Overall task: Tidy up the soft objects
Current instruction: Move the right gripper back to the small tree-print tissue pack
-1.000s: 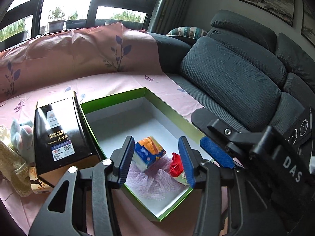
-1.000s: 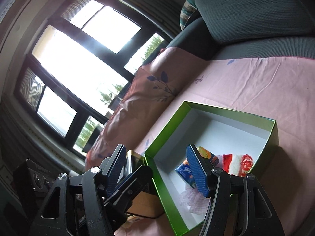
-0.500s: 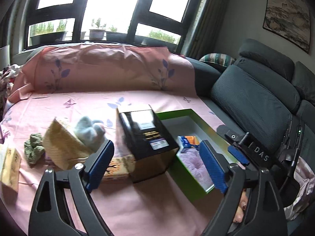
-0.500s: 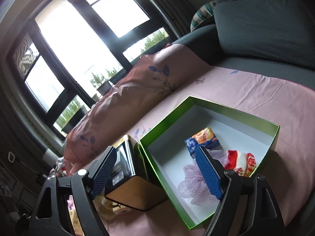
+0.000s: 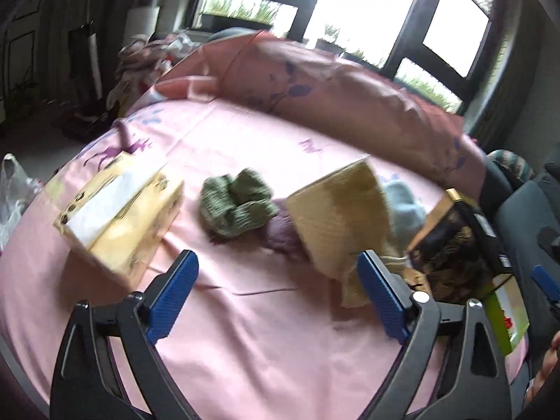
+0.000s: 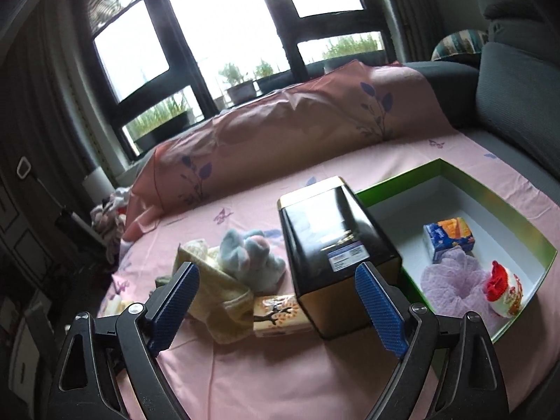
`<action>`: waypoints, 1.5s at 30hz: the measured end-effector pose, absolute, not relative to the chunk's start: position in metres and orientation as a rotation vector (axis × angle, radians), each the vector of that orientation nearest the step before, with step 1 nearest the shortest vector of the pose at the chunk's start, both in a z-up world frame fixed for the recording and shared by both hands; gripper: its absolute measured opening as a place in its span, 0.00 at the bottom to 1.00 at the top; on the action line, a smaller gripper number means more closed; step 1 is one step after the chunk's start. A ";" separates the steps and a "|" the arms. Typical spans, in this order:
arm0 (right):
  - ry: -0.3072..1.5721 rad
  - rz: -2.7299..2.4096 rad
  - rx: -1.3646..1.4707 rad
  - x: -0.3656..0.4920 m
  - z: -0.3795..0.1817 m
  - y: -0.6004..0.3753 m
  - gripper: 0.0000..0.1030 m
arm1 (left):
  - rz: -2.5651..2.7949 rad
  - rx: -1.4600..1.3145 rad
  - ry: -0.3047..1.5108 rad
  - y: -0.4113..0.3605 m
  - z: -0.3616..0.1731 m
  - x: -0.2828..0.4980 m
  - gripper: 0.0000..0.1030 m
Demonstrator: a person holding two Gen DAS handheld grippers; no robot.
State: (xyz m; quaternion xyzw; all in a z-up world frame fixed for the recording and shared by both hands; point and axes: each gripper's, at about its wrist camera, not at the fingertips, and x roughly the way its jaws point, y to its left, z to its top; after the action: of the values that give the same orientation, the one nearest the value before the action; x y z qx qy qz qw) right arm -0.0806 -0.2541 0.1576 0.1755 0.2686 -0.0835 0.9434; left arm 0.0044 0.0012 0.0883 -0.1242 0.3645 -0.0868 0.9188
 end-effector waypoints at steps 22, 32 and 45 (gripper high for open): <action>0.853 -0.451 -0.601 -0.003 0.040 -0.124 0.61 | -0.092 -0.422 0.785 0.048 0.081 0.015 0.84; 0.901 -0.428 -0.642 0.013 0.023 -0.117 0.30 | -0.085 -0.441 0.768 0.055 0.085 0.013 0.84; 0.834 -0.214 -0.381 -0.007 0.061 -0.118 0.00 | -0.079 -0.442 0.771 0.058 0.085 0.014 0.85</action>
State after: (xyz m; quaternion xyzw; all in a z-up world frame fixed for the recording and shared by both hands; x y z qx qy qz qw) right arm -0.0070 -0.1178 0.0609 -0.1836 0.4019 -0.1031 0.8911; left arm 0.0144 0.0580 0.0850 -0.2137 0.3728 -0.0381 0.9022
